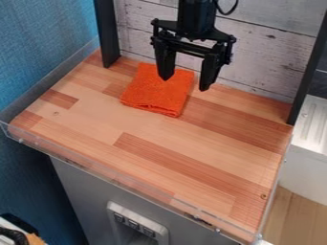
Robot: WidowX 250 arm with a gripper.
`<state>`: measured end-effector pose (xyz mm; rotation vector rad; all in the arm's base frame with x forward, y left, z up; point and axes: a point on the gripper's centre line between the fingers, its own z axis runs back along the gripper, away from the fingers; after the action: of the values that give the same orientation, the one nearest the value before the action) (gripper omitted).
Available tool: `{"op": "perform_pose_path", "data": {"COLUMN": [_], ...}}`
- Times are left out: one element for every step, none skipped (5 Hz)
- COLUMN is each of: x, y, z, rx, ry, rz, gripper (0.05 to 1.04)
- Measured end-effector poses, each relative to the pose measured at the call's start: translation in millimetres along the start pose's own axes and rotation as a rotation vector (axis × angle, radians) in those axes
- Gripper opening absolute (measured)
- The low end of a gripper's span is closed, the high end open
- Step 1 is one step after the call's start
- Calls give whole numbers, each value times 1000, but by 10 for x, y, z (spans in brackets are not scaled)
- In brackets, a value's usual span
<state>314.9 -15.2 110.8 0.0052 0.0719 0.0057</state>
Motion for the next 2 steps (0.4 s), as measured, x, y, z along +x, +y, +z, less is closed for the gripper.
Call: {"op": "perform_pose_path", "data": {"x": [43, 154], "y": [44, 177], "z": [-93, -137], "rx": [4, 5], "ry": [17, -11], "rz": [6, 45], "gripper": [999, 999]}}
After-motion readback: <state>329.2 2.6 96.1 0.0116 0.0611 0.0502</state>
